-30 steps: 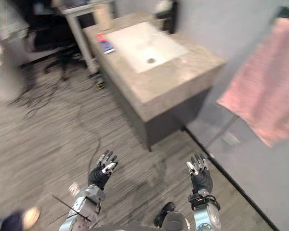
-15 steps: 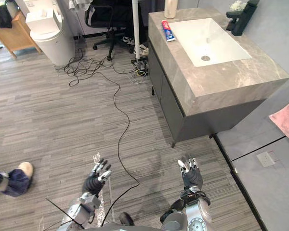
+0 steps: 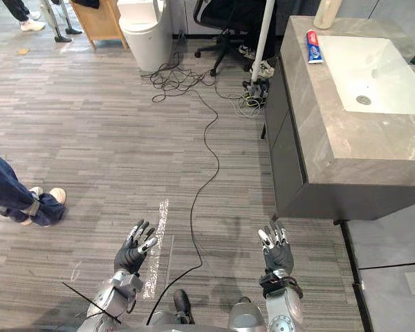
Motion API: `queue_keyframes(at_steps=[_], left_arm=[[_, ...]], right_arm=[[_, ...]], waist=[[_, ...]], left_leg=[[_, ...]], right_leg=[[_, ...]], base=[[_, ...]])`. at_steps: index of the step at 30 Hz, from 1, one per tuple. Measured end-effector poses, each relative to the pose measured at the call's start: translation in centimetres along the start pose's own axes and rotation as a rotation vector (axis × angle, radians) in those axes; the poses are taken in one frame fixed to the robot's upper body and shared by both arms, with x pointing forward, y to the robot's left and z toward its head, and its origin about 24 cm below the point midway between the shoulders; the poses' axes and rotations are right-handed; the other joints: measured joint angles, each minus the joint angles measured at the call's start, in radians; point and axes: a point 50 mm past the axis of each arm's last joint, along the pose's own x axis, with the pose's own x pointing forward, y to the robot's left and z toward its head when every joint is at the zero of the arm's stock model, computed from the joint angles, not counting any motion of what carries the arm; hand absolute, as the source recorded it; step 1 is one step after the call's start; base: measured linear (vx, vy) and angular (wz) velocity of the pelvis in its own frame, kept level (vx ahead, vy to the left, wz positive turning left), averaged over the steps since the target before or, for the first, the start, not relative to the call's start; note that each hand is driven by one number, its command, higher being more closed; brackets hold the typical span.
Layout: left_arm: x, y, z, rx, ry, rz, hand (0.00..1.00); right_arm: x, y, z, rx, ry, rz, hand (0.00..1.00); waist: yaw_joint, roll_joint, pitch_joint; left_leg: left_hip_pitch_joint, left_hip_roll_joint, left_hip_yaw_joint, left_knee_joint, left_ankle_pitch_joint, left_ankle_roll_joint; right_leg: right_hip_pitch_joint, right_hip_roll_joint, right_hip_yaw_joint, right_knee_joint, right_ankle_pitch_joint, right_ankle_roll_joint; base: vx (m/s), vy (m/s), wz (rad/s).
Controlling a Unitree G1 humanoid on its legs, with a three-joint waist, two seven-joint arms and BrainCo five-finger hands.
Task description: Organize washtable
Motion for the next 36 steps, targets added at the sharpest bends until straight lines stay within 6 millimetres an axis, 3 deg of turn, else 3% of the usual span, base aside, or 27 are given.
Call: queue_keyframes(at_steps=[7,10,12,14,16,17,19,21,22,23,25,26,27,29,30,31,32,33,34,35,36], left_arm=[[0.0,-0.7,-0.4,-0.015,0.017,-0.03,0.0],[-0.1,-0.6,-0.5,-0.016,0.018,-0.026,0.0],[-0.2,-0.5,-0.6,-0.018,0.021,-0.02,0.0],[0.0,-0.3,-0.3,-0.041,0.004,0.007,0.0],[0.0,-0.5,-0.5,-0.062,0.005,0.016,0.0],[0.0,-0.5,-0.5,-0.066,0.003,0.023,0.0],[0.1,-0.5,-0.3,-0.064,-0.005,0.025,0.0],[0.1,-0.4,-0.3,-0.069,-0.007,0.035,0.0],[0.1,-0.5,-0.4,-0.077,-0.006,0.046,0.0],[0.1,-0.3,-0.3,-0.084,-0.011,0.061,0.0],[0.2,-0.3,0.7,-0.086,-0.055,0.058,0.0],[0.1,-0.2,1.2,-0.077,-0.077,0.056,0.0],[0.2,-0.2,1.3,-0.073,-0.078,0.054,0.0],[0.2,-0.2,1.3,-0.081,-0.083,0.059,0.0],[0.3,-0.7,1.1,-0.112,-0.092,0.064,0.0],[0.3,-1.0,0.9,-0.094,-0.075,0.037,0.0],[0.3,-1.1,0.8,-0.066,-0.055,0.01,0.0],[0.2,-1.0,0.8,-0.042,-0.042,-0.002,0.0],[0.1,-0.9,0.7,-0.035,-0.037,0.0,0.0],[-0.1,-0.5,0.7,-0.029,-0.034,0.016,0.0],[-0.1,-0.5,0.6,-0.023,-0.028,0.013,0.0]], right_arm=[[-0.9,-0.2,-1.0,-0.011,0.045,-0.004,0.0],[-1.1,-0.1,-1.4,-0.015,0.065,0.002,0.0],[-1.2,-0.2,-1.6,-0.019,0.071,-0.001,0.0],[-1.2,-0.2,-1.5,-0.02,0.07,-0.002,0.0],[-1.0,-0.3,-1.2,-0.036,0.066,0.0,0.0],[-0.7,-0.2,-0.9,-0.046,0.058,0.012,0.0],[-0.2,0.4,-0.8,-0.051,0.051,0.034,0.0],[0.0,0.7,-0.7,-0.056,0.048,0.047,0.0],[0.1,0.5,-0.6,-0.067,0.05,0.047,0.0],[0.3,0.3,-0.9,-0.082,0.067,0.043,0.0],[0.5,1.0,-1.3,-0.087,0.084,0.068,0.0],[0.8,1.8,-1.5,-0.082,0.089,0.098,0.0],[1.0,2.1,-1.6,-0.075,0.091,0.106,0.0],[1.6,3.2,-1.6,-0.051,0.084,0.129,0.0],[1.8,3.5,-1.6,-0.044,0.08,0.134,0.0],[2.2,4.2,-1.5,-0.024,0.075,0.151,0.0],[2.4,4.5,-1.7,-0.012,0.082,0.157,0.0],[2.7,4.8,-2.1,0.004,0.097,0.158,0.0],[2.8,4.9,-2.2,0.009,0.102,0.159,0.0],[2.9,4.9,-2.1,0.022,0.098,0.159,0.0],[2.8,4.8,-1.9,0.031,0.089,0.154,0.0]], waist=[[0.0,-0.002,-0.002],[0.002,0.0,-0.001],[0.0,-0.007,0.0],[0.018,-0.012,0.02],[0.031,-0.012,0.025],[0.026,-0.014,0.026],[0.027,-0.031,0.035],[0.026,-0.035,0.039],[0.027,-0.022,0.038],[0.026,-0.033,0.033],[0.028,-0.049,0.026],[0.031,-0.052,0.025],[0.034,-0.054,0.024],[0.049,-0.055,0.021],[0.06,-0.056,0.021],[0.061,-0.059,0.019],[0.059,-0.061,0.017],[0.058,-0.066,0.015],[0.057,-0.067,0.014],[0.056,-0.058,0.014],[0.048,-0.036,0.011]], left_leg=[[0.027,-0.024,-0.046,-0.089,0.056,0.01],[0.013,-0.032,-0.092,-0.095,0.049,0.01],[-0.032,-0.034,-0.092,-0.022,0.013,0.005],[-0.135,0.062,0.089,0.233,-0.109,-0.025],[-0.17,0.113,0.165,0.33,-0.15,-0.024],[-0.207,0.139,0.188,0.409,-0.186,-0.049],[-0.283,0.201,0.189,0.546,-0.209,-0.019],[-0.328,0.265,0.161,0.538,-0.2,-0.034],[-0.333,0.299,0.146,0.481,-0.162,-0.074],[-0.325,0.283,0.169,0.532,-0.134,-0.064],[-0.387,0.281,0.16,0.67,-0.242,-0.031],[-0.423,0.287,0.153,0.771,-0.306,-0.01],[-0.428,0.289,0.159,0.807,-0.34,-0.004],[-0.404,0.277,0.194,0.867,-0.426,0.02],[-0.378,0.261,0.21,0.86,-0.442,0.028],[-0.33,0.226,0.228,0.821,-0.459,0.04],[-0.285,0.199,0.24,0.78,-0.472,0.043],[-0.206,0.163,0.254,0.709,-0.483,0.054],[-0.164,0.146,0.262,0.668,-0.483,0.054],[-0.071,0.116,0.277,0.579,-0.475,0.046],[0.017,0.092,0.297,0.485,-0.454,0.031]], right_leg=[[0.023,-0.004,-0.028,-0.022,0.009,0.015],[0.043,-0.008,-0.06,-0.021,0.006,0.017],[0.063,-0.019,-0.084,-0.033,-0.006,0.027],[0.101,-0.035,-0.117,-0.07,-0.021,0.048],[0.109,-0.044,-0.132,-0.068,-0.044,0.06],[0.109,-0.064,-0.144,-0.063,-0.063,0.072],[0.111,-0.104,-0.157,-0.042,-0.088,0.078],[0.133,-0.137,-0.162,-0.04,-0.114,0.095],[0.158,-0.15,-0.168,-0.04,-0.131,0.123],[0.182,-0.186,-0.168,-0.039,-0.151,0.145],[0.191,-0.205,-0.154,-0.053,-0.127,0.135],[0.192,-0.221,-0.135,-0.049,-0.1,0.182],[0.194,-0.232,-0.125,-0.041,-0.095,0.191],[0.173,-0.277,-0.097,0.031,-0.048,0.173],[0.147,-0.298,-0.08,0.093,-0.015,0.141],[0.095,-0.326,-0.054,0.212,0.044,0.074],[0.05,-0.346,-0.025,0.32,0.099,0.032],[-0.03,-0.354,-0.007,0.514,0.103,-0.007],[-0.075,-0.348,-0.008,0.617,0.059,-0.018],[-0.149,-0.322,-0.035,0.764,-0.029,-0.036],[-0.21,-0.28,-0.102,0.831,-0.106,-0.056]], base=[[0.0,0.012,0.18],[-0.04,0.009,0.54],[-0.03,0.003,0.69],[-0.03,0.015,0.59],[-0.01,0.089,0.35],[0.01,0.141,0.43],[0.02,0.214,0.39],[0.09,0.286,0.28],[0.27,0.485,0.34],[0.25,0.426,0.31],[0.31,0.423,0.17],[0.41,0.551,0.04],[0.44,0.605,-0.09],[0.36,0.443,-0.21],[0.41,0.443,-0.08],[0.4,0.409,0.04],[0.44,0.351,0.06],[0.34,0.232,-0.04],[0.42,0.241,-0.23],[0.37,0.197,-0.3],[0.4,0.207,-0.3]])
